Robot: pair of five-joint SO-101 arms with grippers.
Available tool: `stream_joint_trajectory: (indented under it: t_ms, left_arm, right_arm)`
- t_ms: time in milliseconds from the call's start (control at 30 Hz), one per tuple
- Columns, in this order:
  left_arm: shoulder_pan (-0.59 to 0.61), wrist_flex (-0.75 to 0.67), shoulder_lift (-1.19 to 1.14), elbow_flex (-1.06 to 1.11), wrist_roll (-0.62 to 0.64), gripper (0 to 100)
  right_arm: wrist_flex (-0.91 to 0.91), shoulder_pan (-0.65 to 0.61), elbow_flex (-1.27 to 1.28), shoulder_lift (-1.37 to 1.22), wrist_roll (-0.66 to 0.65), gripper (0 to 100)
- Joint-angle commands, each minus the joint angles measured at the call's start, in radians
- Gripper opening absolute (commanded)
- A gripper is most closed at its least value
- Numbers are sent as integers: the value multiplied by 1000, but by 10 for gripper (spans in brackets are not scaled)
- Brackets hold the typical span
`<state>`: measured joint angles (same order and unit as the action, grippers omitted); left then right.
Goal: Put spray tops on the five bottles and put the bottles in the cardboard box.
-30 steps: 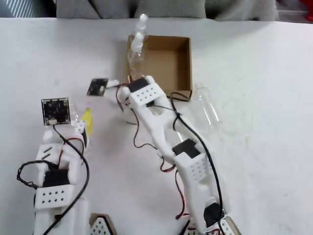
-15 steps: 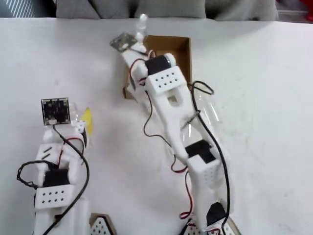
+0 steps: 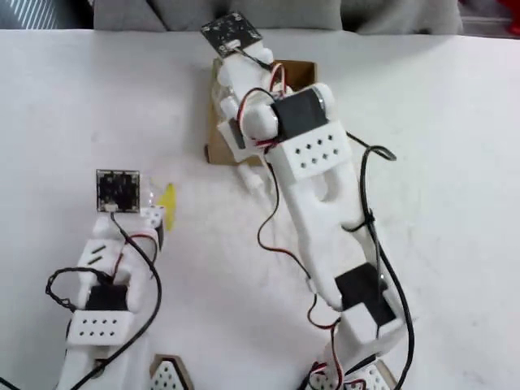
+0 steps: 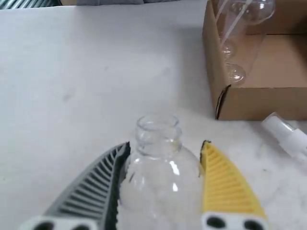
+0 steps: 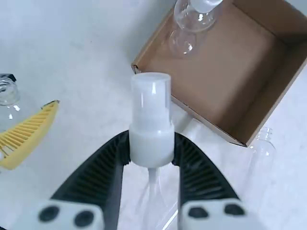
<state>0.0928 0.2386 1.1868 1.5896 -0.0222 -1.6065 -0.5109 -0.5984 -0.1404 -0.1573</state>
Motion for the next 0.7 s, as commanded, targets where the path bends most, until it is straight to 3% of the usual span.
stream_joint_trajectory:
  t_ms: [0, 167, 400, 667]
  left_arm:
    - [-50, -64, 30, 11, -9, 90]
    - [-82, -235, 30, 75, -3, 90]
    - [-104, -315, 30, 103, -2, 90]
    - [-203, -454, 31, 101, -2, 90]
  right_arm:
    - [-7, -15, -41, 97, 11, 27]
    - [21, -81, -46, 188, 37, 27]
    - [203, -96, -43, 300, 390, 27]
    - [297, -96, -41, 321, 422, 27]
